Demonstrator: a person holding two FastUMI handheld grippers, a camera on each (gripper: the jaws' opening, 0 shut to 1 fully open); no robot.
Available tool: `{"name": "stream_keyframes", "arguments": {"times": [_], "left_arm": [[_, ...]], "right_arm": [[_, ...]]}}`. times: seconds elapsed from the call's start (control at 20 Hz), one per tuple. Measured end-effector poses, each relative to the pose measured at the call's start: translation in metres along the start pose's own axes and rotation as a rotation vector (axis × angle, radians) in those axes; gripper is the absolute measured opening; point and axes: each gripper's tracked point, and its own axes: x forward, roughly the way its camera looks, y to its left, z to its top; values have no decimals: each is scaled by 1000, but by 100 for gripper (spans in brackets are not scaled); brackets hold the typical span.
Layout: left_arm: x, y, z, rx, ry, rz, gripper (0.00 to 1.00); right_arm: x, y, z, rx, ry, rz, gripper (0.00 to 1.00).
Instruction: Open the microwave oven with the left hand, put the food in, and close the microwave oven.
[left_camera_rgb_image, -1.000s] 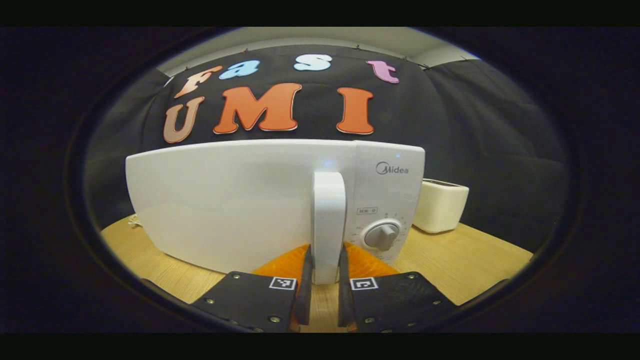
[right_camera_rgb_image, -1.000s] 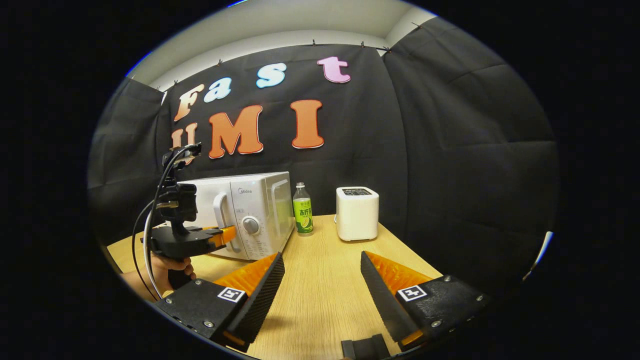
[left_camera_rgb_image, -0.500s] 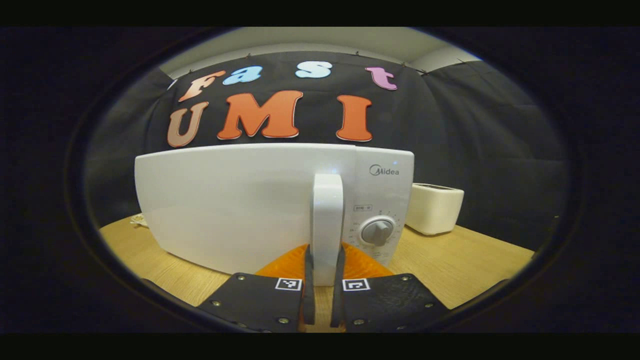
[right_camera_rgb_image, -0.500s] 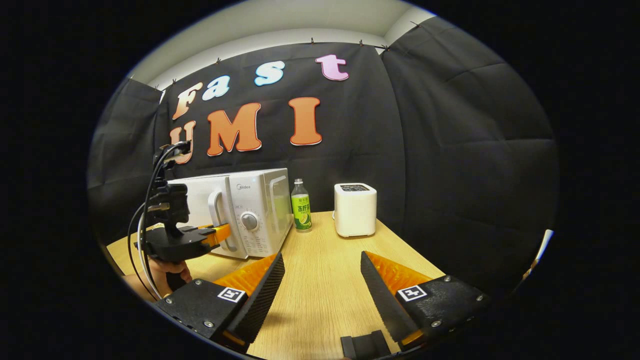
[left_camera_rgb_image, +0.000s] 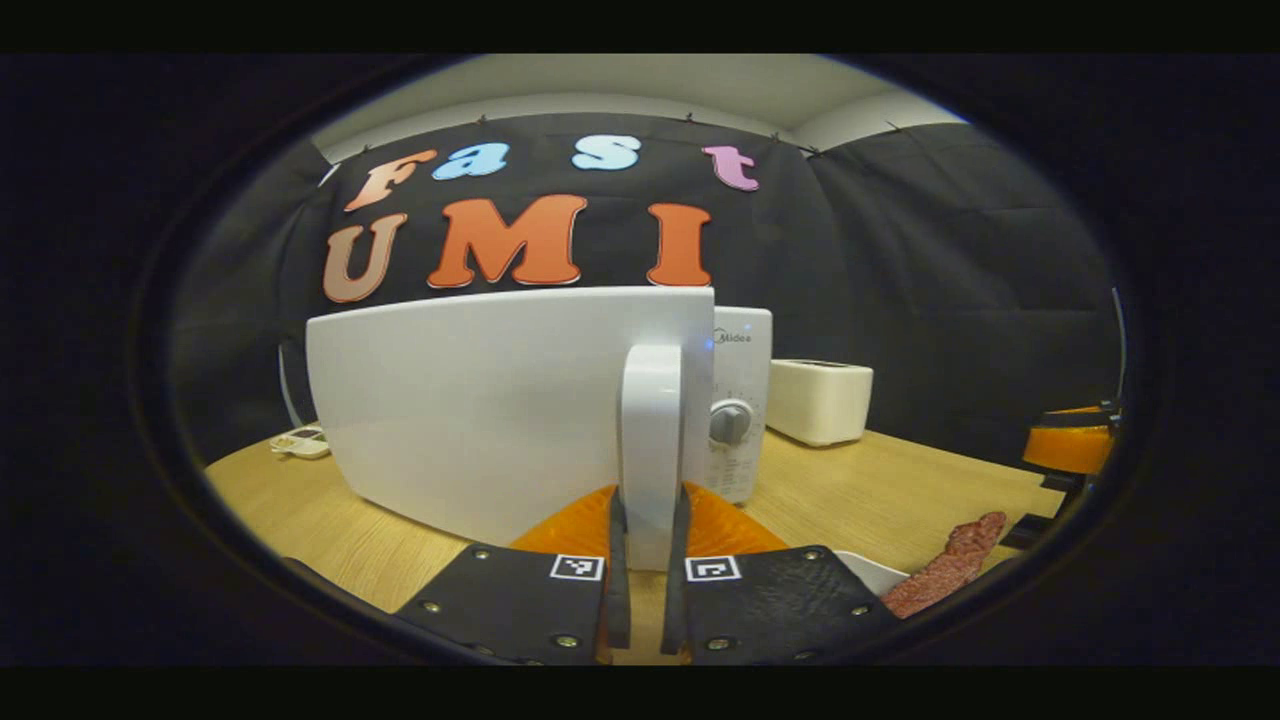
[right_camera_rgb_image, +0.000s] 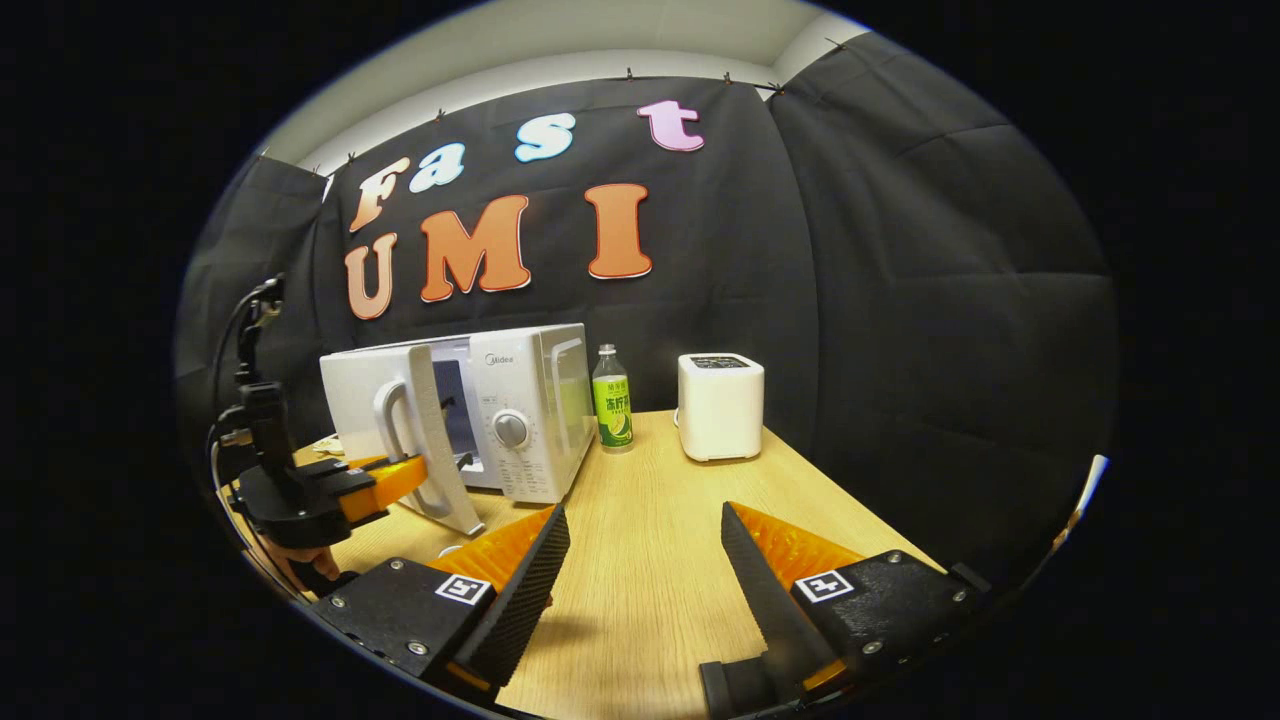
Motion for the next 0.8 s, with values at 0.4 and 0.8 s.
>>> {"name": "stream_keyframes", "arguments": {"times": [0.4, 0.8], "left_arm": [[-98, 42, -5, 16, -42, 22, 12], [-178, 124, -10, 57, -118, 198, 14]], "right_arm": [[-7, 16, -13, -7, 25, 3, 95], [-10, 36, -27, -12, 55, 7, 95]]}}
